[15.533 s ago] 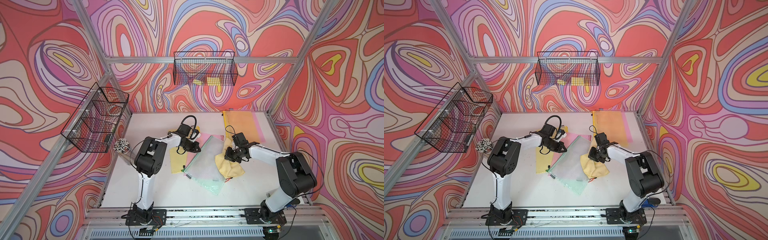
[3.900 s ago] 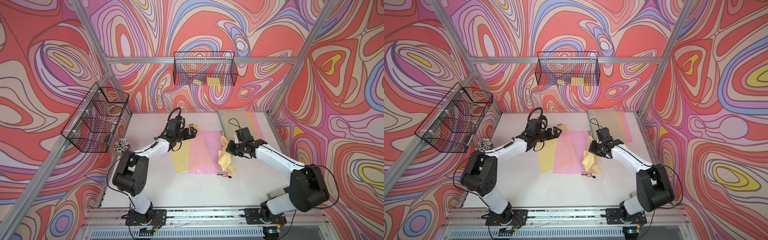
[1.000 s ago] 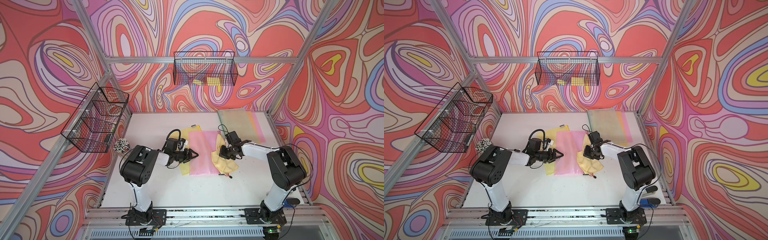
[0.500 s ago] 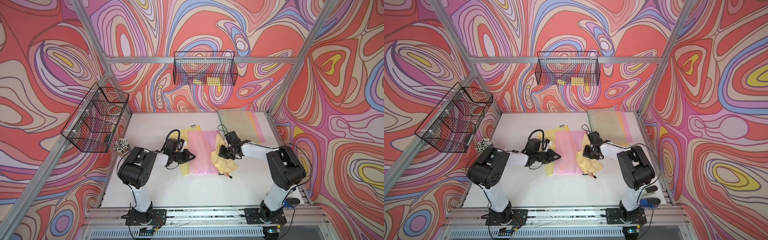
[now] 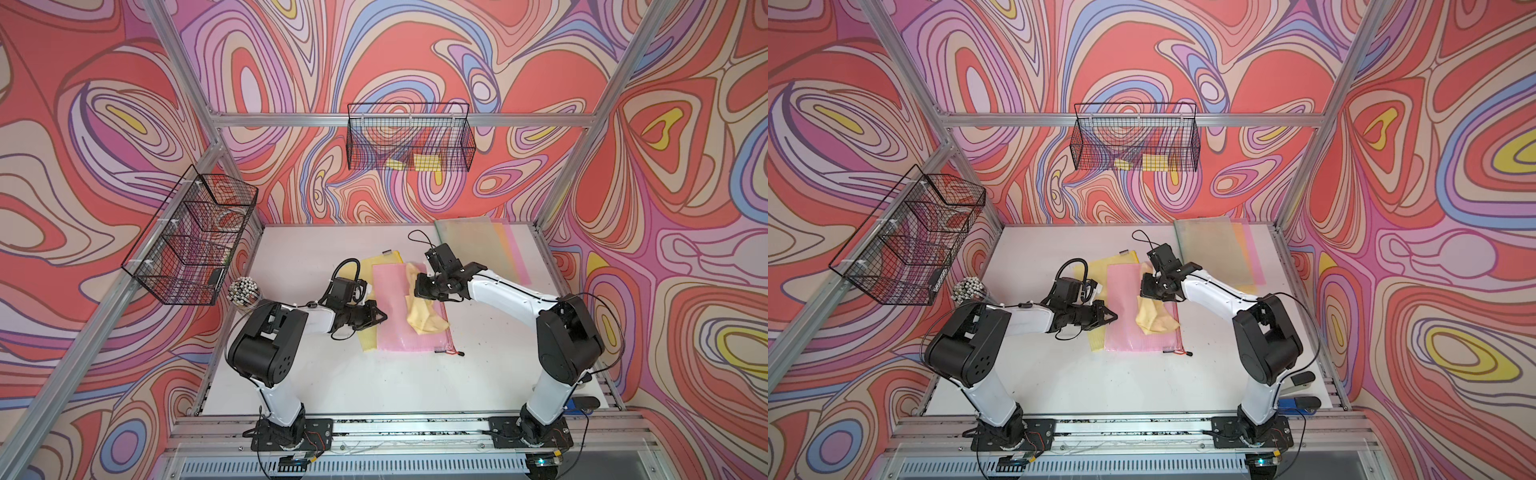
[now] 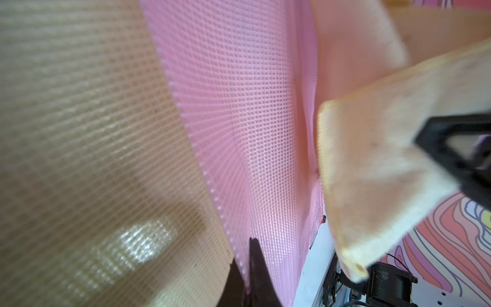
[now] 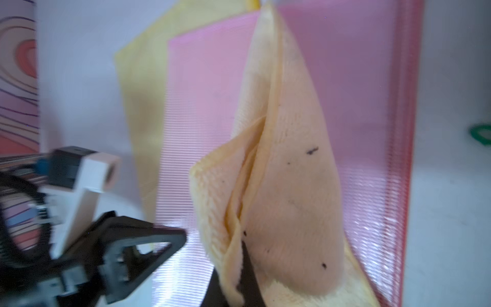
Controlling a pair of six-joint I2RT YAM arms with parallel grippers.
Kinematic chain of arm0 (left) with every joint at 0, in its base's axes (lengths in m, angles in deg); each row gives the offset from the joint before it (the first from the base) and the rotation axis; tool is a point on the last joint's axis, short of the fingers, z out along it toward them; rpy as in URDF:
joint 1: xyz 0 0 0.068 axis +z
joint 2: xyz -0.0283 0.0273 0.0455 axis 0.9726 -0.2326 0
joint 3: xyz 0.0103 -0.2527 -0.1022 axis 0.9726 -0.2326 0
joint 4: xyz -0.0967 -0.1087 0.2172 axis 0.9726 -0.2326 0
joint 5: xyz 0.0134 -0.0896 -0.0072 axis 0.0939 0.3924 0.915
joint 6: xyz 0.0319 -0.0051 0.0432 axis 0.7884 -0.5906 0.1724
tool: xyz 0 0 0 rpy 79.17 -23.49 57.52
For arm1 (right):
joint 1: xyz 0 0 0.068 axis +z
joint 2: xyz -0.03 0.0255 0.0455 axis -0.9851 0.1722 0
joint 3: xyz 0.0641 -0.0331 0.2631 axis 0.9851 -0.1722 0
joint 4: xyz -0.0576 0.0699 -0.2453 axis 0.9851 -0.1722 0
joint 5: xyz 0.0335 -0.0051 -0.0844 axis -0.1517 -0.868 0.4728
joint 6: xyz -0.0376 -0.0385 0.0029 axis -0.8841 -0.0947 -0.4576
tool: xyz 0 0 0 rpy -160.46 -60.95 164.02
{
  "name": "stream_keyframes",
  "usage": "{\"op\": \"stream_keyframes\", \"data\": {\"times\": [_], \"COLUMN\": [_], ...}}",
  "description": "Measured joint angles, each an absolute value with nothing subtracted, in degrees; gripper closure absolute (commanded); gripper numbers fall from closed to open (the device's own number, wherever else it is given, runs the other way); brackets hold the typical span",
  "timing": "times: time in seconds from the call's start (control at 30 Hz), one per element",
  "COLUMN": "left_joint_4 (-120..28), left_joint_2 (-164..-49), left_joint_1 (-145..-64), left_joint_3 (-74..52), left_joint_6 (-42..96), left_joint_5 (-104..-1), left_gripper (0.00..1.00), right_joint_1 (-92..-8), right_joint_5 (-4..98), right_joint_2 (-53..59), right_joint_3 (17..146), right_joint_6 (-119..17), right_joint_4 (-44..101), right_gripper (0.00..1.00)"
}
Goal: Wipe the document bag
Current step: Wipe the dirt from the document bag.
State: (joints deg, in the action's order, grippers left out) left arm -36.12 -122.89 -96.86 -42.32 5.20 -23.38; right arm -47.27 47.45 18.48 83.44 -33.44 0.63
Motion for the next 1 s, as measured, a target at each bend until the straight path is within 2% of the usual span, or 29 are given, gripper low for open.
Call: {"op": "stream_keyframes", "data": {"times": [0.23,0.43,0.57,0.67,0.87,1.0], "left_joint_4": [-36.1,-36.0,-36.0,-36.0,-35.8,-35.9], "left_joint_2": [-122.2,-122.2,-122.2,-122.2,-122.2,-122.2], "left_joint_1": [-96.9,-96.9,-96.9,-96.9,-96.9,-97.1], "left_joint_3": [-44.8,-45.0,-45.1,-45.1,-45.0,-45.0], "left_joint_6": [5.1,4.7,4.7,4.7,4.7,4.7], "left_joint_5": [-24.1,-24.3,-24.5,-24.7,-25.1,-25.2], "left_gripper": [1.0,1.0,1.0,1.0,1.0,1.0], "right_joint_1": [-45.7,-46.0,-47.1,-49.8,-58.7,-62.9], "right_joint_5": [39.7,37.9,38.0,37.3,37.7,40.7], "right_joint_2": [33.7,44.6,44.4,41.7,33.9,30.7], "right_joint_3": [95.8,101.6,99.9,93.9,82.6,79.4], "right_joint_6": [-33.2,-33.4,-33.1,-32.5,-33.1,-34.7], "right_joint_4": [6.5,6.3,7.2,10.1,12.0,9.7], "right_gripper": [1.0,1.0,1.0,1.0,1.0,1.0]}}
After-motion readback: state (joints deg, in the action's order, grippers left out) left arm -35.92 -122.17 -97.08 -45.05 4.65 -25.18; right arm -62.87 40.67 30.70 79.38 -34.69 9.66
